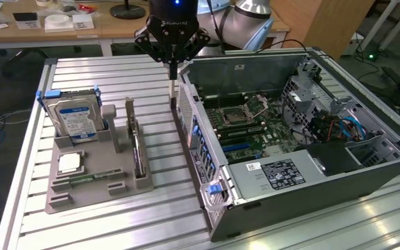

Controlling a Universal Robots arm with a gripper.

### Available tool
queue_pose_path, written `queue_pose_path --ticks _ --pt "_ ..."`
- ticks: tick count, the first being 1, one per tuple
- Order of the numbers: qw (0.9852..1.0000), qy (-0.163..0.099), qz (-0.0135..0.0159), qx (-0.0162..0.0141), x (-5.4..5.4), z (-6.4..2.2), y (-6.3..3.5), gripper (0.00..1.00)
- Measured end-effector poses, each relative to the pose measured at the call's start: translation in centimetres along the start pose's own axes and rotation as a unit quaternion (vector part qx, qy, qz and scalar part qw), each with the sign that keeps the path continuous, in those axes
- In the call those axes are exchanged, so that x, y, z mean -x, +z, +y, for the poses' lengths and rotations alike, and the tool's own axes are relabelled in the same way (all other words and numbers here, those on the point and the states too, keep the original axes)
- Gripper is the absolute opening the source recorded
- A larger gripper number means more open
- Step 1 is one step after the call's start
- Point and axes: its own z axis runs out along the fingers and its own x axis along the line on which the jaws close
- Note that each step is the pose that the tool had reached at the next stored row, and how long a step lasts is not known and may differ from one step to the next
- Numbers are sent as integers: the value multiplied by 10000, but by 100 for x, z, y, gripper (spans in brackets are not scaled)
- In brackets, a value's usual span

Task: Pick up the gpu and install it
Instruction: 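Reach for the gpu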

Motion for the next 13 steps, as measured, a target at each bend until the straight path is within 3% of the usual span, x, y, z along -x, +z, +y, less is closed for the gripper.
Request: queue_pose_path --ticks 13 --pt "10000 0 0 0 -150 -11 -4 11"
